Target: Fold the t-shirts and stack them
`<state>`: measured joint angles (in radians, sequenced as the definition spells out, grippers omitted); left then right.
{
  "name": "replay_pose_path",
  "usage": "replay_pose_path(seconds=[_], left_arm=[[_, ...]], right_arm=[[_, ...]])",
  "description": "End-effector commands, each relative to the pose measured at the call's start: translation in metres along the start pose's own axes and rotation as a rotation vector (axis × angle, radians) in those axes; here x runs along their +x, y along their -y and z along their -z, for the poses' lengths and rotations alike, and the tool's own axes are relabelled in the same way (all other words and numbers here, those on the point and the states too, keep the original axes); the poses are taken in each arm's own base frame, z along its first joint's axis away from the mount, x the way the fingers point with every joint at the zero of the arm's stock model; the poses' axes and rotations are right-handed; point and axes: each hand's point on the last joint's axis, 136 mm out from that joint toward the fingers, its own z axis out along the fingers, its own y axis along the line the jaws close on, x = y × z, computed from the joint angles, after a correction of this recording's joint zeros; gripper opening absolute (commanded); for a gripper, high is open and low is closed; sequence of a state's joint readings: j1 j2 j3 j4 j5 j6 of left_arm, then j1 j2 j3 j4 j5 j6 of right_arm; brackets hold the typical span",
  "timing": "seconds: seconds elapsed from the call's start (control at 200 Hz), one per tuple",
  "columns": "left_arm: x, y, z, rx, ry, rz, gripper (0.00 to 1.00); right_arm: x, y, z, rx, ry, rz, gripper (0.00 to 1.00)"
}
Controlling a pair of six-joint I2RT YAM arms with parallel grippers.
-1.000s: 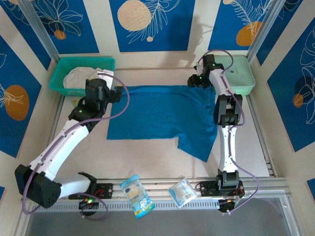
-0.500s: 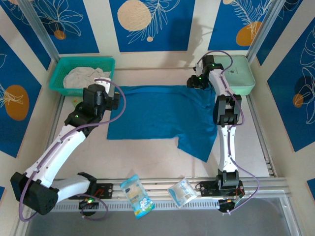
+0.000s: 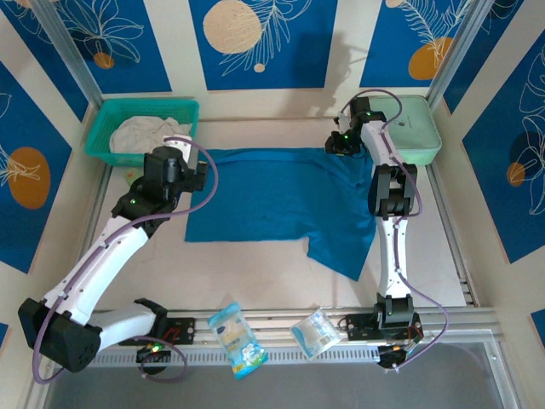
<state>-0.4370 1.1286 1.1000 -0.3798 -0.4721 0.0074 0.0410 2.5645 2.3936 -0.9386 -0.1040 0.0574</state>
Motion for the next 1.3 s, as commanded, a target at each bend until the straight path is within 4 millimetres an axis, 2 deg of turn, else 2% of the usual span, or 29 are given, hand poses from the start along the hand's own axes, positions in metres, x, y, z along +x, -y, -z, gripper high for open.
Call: replay_pose_path(seconds=[0.0,0.175,0.4,0.52,0.7,0.971,1.296], left_arm=[[0.003,0.003,0.002,0.016,-0.003,0.002,0.99],[0.002,0.002,0.004,0.017,0.001,0.004,0.99],[-0.001,0.002,0.008,0.023,0.01,0.022,0.99],[-0.001,0.0,0.01,0.02,0.012,0.029,0.99],[0.001,0.001,0.012,0.027,0.01,0.036,0.99],[0.003,0.002,0.013,0.036,0.007,0.038,0.99],[0.003,0.003,0.012,0.039,0.005,0.032,0.99]], right_arm=[[0.01,-0.003,-0.003,-0.04,-0.039,-0.022,0.25],[0.008,-0.007,0.006,-0.042,-0.03,-0.019,0.0],[0.011,-0.019,0.029,-0.018,-0.002,-0.02,0.0],[0.019,-0.026,0.04,-0.001,0.011,-0.041,0.0],[0.038,-0.036,0.047,-0.001,0.021,-0.087,0.0],[0.067,-0.05,0.038,0.012,-0.025,-0.183,0.0],[0.096,-0.051,0.025,0.09,-0.014,-0.36,0.0]])
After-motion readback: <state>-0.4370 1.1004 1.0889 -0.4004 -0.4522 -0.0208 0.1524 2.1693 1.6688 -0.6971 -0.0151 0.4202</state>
